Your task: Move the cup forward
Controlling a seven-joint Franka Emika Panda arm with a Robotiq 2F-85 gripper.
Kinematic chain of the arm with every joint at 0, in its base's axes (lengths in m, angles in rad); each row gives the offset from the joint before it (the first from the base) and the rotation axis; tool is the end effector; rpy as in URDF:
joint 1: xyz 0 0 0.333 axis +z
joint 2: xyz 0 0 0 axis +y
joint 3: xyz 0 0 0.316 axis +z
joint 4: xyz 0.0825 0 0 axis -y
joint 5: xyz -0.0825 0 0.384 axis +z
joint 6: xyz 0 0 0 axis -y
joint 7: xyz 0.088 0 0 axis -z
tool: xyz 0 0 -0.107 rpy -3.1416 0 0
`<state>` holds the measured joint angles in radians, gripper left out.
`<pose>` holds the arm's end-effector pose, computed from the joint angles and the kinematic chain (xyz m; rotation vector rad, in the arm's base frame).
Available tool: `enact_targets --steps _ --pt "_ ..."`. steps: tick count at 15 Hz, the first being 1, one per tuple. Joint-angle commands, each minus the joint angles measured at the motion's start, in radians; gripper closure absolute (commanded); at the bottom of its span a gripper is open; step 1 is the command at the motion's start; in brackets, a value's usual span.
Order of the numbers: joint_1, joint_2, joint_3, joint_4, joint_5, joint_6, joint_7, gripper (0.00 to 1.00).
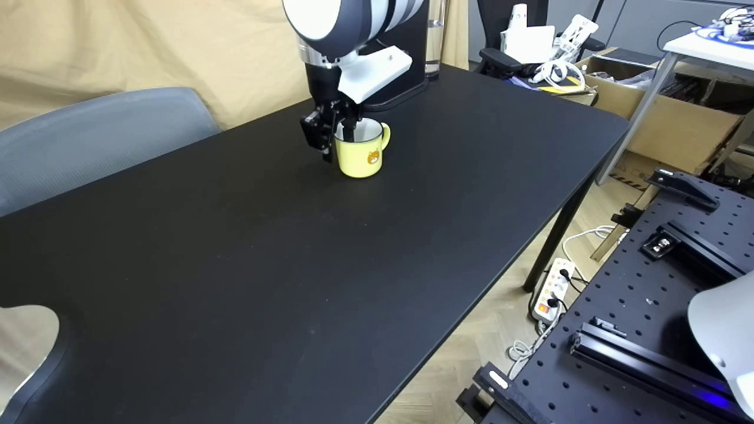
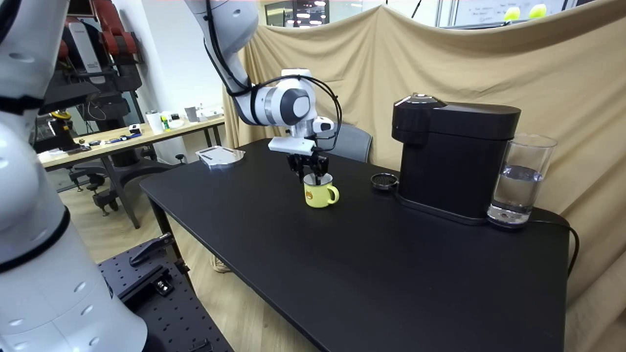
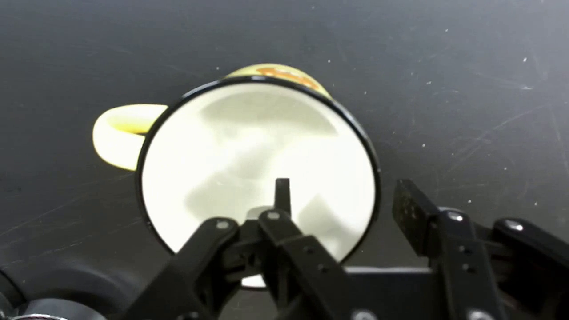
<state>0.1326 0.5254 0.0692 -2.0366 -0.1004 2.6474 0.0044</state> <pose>0.5934 0.1234 0.1905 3.1013 0.4258 0.1395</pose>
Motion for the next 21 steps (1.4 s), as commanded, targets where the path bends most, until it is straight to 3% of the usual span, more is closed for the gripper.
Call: enact_targets --steps 1,5,6,12,17,21 --pt "0.008 0.016 -0.011 0.037 -0.013 -0.003 -0.01 0.67" --pt "0.006 0.014 -0.009 0.036 -0.013 -0.013 -0.026 0.95" --pt "0.005 0.013 -0.008 0.036 -0.012 -0.017 -0.031 0.98" --pt "0.004 -0.045 0.008 0.004 -0.012 -0.087 -0.077 0.97" --pt "0.029 -0.167 0.015 -0.086 -0.031 -0.185 -0.064 0.97" --pt "0.051 -0.279 0.022 -0.223 -0.045 -0.12 -0.023 0.97"
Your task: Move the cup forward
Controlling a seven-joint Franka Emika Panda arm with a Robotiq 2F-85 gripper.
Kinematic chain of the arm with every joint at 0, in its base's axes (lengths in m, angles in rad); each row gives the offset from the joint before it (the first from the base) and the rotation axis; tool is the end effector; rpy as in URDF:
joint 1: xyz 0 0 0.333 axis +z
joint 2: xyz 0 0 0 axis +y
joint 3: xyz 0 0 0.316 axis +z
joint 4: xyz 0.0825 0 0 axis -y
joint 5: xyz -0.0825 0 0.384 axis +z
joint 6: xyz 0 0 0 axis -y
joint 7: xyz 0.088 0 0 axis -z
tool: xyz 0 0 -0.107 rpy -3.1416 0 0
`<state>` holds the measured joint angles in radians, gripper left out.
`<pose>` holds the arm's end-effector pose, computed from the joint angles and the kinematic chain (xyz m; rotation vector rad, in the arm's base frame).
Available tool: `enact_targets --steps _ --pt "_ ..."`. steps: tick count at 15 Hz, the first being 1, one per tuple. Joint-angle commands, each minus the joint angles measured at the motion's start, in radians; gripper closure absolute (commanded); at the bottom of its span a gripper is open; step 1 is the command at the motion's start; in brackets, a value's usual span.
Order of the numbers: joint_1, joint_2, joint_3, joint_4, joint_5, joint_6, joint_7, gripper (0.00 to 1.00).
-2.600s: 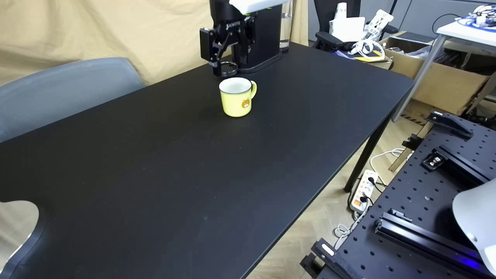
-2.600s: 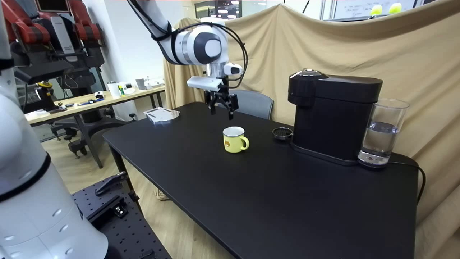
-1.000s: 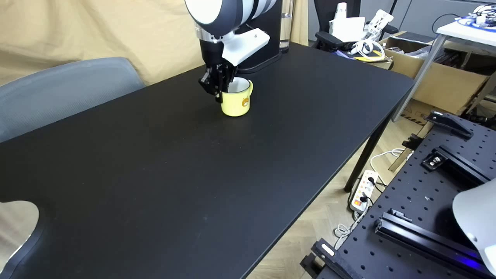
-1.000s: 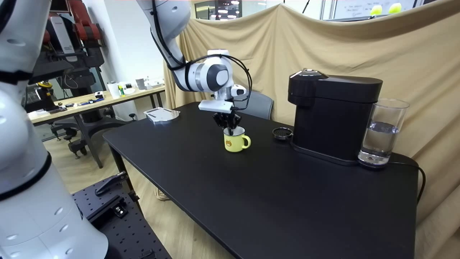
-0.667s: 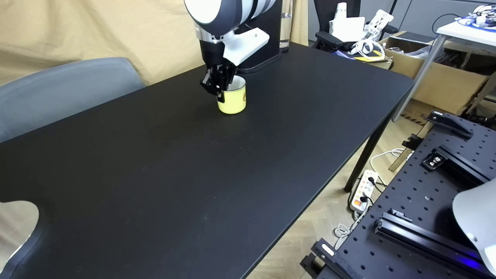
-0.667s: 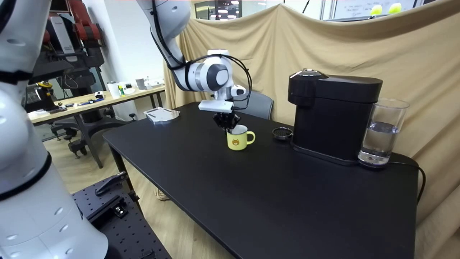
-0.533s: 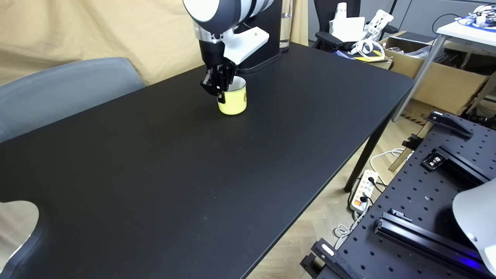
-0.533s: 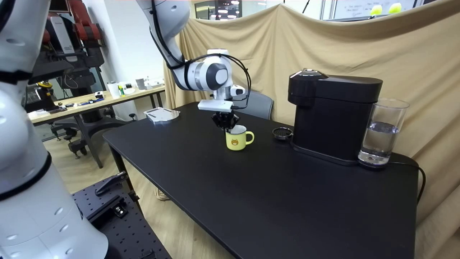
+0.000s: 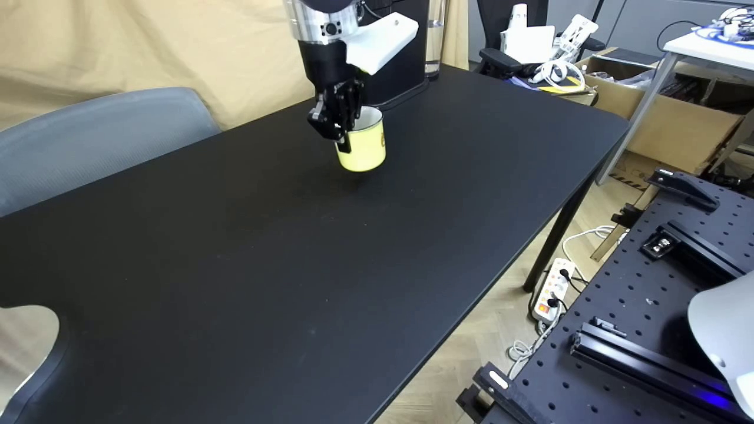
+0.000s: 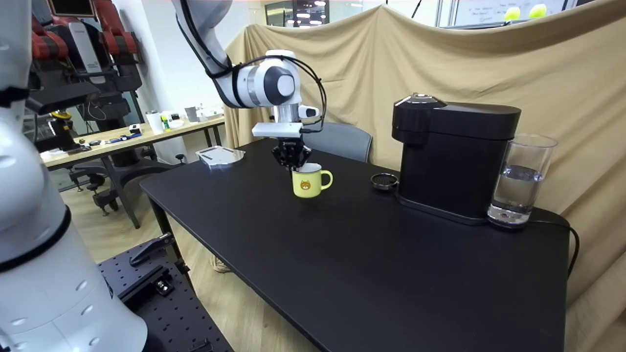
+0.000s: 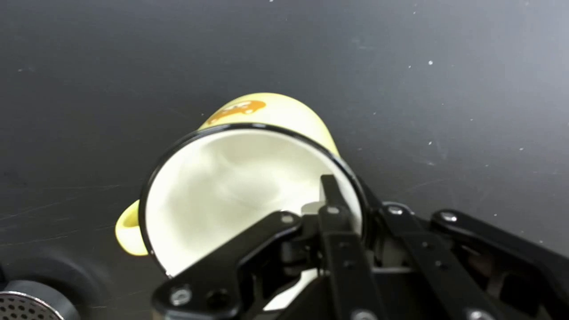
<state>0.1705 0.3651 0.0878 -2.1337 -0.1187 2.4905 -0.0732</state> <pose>0.5542 0.1468 0.2339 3.0327 0.6472 -0.0029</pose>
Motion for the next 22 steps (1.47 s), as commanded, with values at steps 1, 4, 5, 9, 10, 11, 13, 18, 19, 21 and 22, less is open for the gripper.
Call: enact_targets --steps 1,4,5,9,10,11,13,18,19,21,22 --pt "0.009 -0.14 0.014 -0.161 -0.006 0.054 0.054 0.97" --pt "0.011 -0.184 0.028 -0.269 0.014 0.144 0.09 0.97" --pt "0.009 -0.196 0.033 -0.3 0.025 0.168 0.099 0.97" --pt "0.012 -0.223 0.031 -0.403 0.031 0.247 0.142 0.97" --pt "0.013 -0.224 0.029 -0.419 0.029 0.258 0.153 0.97" --pt "0.013 -0.222 0.028 -0.432 0.027 0.266 0.159 0.97" --pt "0.013 -0.217 0.024 -0.451 0.023 0.273 0.172 0.97" --pt "0.017 -0.212 0.009 -0.479 0.01 0.306 0.205 0.97" --pt "0.019 -0.212 0.006 -0.482 0.007 0.325 0.215 0.97" --pt "0.024 -0.21 -0.004 -0.488 -0.001 0.357 0.238 0.76" --pt "0.025 -0.208 -0.007 -0.49 -0.002 0.366 0.244 0.63"
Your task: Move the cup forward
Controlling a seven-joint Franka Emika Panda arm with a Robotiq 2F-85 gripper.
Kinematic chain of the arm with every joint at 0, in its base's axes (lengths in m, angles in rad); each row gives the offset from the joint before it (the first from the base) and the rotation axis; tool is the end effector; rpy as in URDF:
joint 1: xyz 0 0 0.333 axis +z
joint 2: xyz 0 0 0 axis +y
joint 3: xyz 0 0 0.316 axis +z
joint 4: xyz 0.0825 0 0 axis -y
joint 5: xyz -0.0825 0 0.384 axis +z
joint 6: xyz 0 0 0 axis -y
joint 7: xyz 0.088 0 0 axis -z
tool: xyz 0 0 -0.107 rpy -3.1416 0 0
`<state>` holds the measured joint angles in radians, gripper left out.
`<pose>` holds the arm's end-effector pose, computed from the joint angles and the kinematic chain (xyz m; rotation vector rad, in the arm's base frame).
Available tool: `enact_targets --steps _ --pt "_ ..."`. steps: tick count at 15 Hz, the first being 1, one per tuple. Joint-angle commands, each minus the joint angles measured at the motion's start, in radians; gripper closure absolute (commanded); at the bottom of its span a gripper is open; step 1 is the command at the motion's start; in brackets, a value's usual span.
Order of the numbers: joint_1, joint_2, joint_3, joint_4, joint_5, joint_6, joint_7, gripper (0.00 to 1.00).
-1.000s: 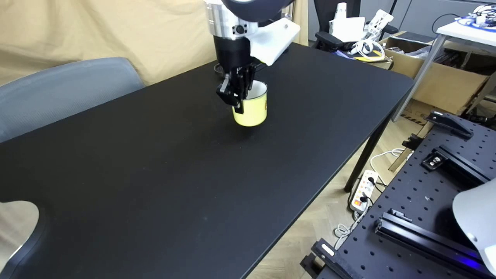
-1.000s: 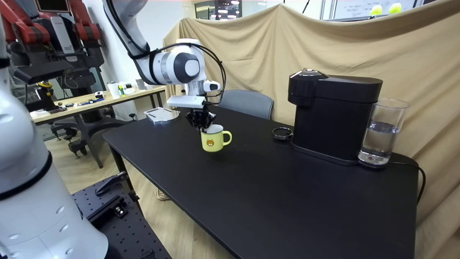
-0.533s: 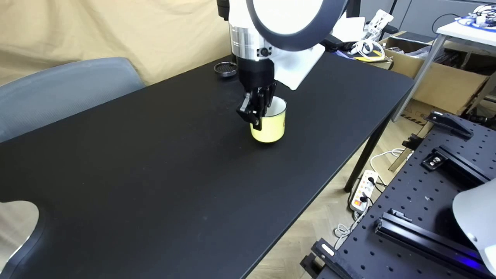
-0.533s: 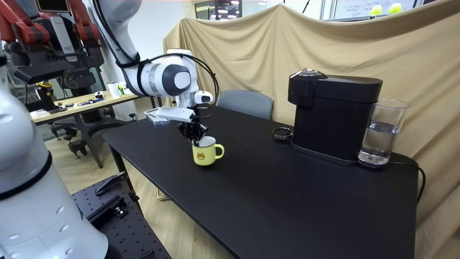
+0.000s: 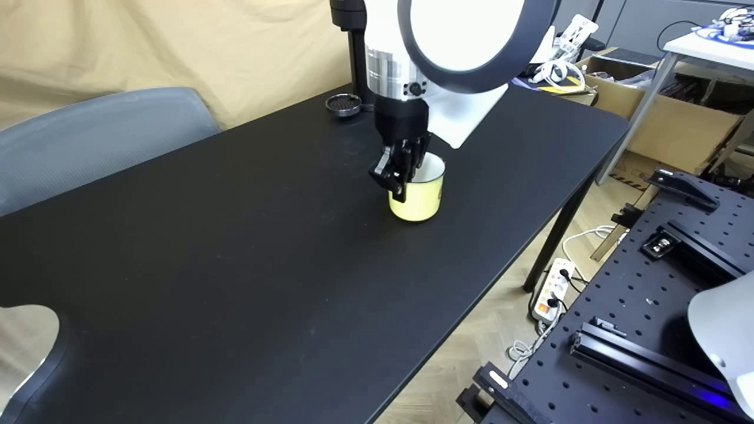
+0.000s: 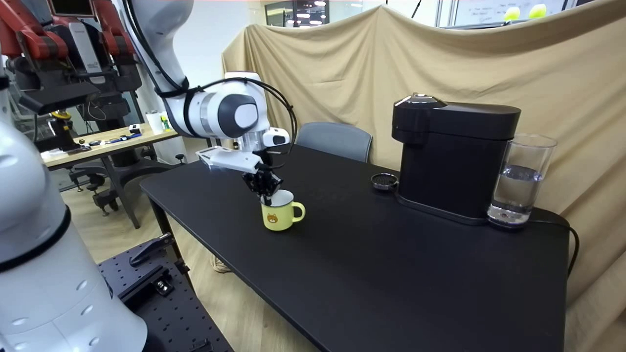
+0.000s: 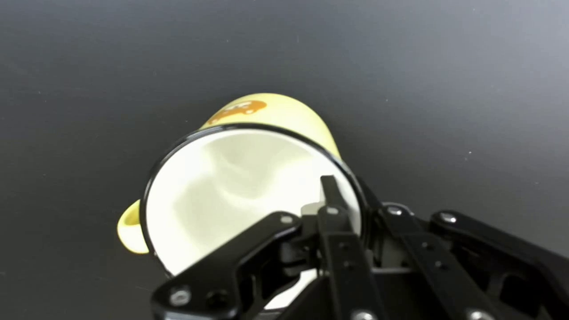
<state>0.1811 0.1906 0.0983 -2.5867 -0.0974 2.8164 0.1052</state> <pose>0.4277 0.1295 0.1952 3.1073 0.4121 0.0671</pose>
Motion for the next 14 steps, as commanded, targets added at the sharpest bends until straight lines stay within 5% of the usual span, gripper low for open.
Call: enact_targets --steps 1,4,9,14 --pt "0.017 -0.033 -0.023 -0.037 -0.025 0.044 0.075 0.57" --pt "0.014 -0.042 -0.013 -0.034 -0.004 0.029 0.068 0.37" --pt "-0.023 -0.105 0.098 -0.011 0.216 -0.132 -0.076 0.03" --pt "0.003 -0.208 0.068 -0.011 0.076 -0.181 0.067 0.0"
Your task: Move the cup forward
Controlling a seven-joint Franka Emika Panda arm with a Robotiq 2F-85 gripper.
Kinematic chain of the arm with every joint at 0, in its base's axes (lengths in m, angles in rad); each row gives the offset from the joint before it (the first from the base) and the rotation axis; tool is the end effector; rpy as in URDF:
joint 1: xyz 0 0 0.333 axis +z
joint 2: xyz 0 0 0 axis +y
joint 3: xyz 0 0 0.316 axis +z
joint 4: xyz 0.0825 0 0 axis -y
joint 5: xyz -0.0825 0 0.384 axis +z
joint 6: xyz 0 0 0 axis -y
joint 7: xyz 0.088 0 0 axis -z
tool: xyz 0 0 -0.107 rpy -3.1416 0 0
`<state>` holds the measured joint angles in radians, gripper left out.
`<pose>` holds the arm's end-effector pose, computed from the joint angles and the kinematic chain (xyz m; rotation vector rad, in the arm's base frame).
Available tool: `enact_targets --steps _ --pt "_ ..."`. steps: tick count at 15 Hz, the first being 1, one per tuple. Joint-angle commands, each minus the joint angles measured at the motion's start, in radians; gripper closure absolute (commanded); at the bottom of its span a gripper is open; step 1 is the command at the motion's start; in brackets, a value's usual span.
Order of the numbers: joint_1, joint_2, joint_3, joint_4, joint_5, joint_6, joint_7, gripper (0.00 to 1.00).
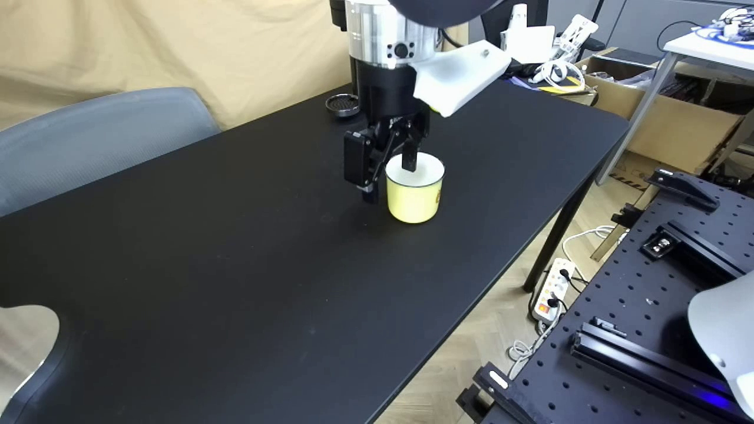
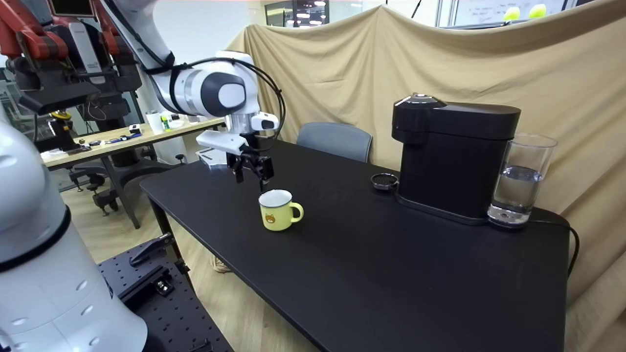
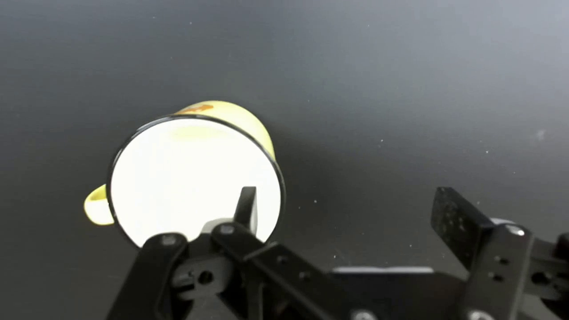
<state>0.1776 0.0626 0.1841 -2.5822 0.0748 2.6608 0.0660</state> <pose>0.4189 0.1572 0.2398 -3.0722 -0.3536 -0.0099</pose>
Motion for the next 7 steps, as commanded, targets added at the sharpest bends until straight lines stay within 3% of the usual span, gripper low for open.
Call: enact_targets --steps 1,7 --pt "0.002 -0.097 -0.019 -0.014 -0.135 -0.03 0.137 0.0" --pt "-0.006 -0.121 -0.004 0.025 -0.156 -0.07 0.157 0.0"
